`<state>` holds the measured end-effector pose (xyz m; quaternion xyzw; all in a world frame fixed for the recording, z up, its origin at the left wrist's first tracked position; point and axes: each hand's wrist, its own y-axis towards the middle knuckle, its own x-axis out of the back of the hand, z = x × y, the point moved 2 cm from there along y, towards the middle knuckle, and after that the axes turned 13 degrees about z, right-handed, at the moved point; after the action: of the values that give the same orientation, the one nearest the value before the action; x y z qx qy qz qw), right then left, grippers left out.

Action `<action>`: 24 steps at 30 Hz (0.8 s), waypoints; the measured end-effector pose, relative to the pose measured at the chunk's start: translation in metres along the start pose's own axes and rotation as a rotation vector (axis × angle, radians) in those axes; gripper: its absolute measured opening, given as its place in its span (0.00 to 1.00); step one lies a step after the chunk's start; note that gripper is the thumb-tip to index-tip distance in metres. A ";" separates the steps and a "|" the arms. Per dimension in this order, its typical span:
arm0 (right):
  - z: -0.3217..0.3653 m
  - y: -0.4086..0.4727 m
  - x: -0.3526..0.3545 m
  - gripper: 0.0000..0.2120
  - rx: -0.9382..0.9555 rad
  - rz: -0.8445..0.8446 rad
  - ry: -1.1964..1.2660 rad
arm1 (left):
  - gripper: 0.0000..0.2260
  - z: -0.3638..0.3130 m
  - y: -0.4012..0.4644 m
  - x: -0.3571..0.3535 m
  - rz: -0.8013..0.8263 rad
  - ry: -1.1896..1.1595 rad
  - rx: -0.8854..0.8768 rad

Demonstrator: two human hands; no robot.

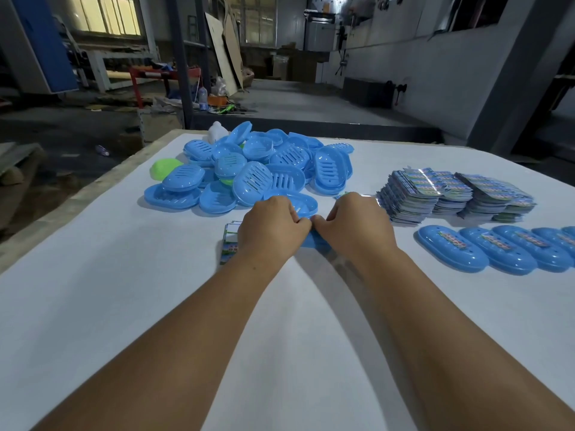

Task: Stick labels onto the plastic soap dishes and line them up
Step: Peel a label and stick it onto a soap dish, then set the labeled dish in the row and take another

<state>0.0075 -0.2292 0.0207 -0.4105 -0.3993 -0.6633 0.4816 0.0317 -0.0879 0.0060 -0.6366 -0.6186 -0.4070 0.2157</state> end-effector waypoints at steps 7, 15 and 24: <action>0.005 -0.003 0.000 0.17 0.005 0.007 -0.159 | 0.14 0.005 0.001 -0.001 0.003 0.030 0.041; 0.002 -0.007 -0.007 0.20 0.187 0.082 0.096 | 0.11 0.006 -0.001 0.000 0.038 0.077 0.017; -0.005 -0.025 -0.005 0.23 0.250 0.214 0.030 | 0.05 0.009 -0.003 0.005 0.027 0.033 -0.041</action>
<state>-0.0166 -0.2272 0.0110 -0.3777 -0.4257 -0.5592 0.6029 0.0308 -0.0773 0.0038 -0.6424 -0.5977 -0.4271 0.2182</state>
